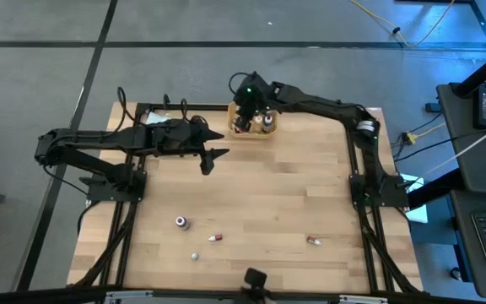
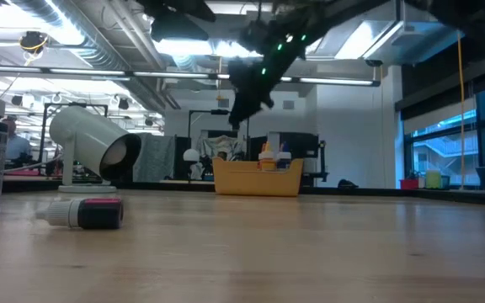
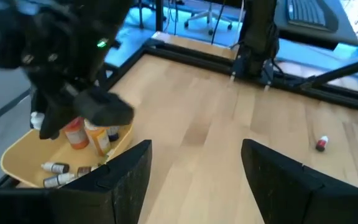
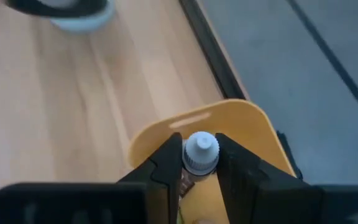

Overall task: Pick & Place food coloring
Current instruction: Put the black food coloring bottle into the yellow bin

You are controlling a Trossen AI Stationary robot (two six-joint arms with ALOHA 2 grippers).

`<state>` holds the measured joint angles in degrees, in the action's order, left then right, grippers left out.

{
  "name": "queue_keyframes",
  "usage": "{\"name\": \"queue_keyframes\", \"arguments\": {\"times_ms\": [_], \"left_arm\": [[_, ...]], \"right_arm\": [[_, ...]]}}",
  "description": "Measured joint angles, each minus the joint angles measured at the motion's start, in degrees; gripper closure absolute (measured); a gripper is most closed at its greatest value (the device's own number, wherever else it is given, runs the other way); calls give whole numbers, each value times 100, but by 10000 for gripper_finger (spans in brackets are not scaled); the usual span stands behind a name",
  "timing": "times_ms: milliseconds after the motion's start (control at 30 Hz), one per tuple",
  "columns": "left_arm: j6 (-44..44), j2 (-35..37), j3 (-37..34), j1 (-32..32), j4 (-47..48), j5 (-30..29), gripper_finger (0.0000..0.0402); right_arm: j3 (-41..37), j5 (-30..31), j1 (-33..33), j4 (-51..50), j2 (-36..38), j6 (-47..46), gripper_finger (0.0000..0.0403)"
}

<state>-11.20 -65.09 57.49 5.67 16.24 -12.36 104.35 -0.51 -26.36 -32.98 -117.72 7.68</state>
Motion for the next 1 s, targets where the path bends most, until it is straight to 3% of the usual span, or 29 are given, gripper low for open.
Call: {"name": "queue_keyframes", "arguments": {"times_ms": [500, 1000], "left_arm": [[199, -12, 0, 0, 84, 0, 155], [357, -12, 0, 0, 78, 0, 157]], "right_arm": [[274, -17, -130, -35, -1154, 28, 312], [285, 21, -125, 22, -1236, 162, 312]]}}
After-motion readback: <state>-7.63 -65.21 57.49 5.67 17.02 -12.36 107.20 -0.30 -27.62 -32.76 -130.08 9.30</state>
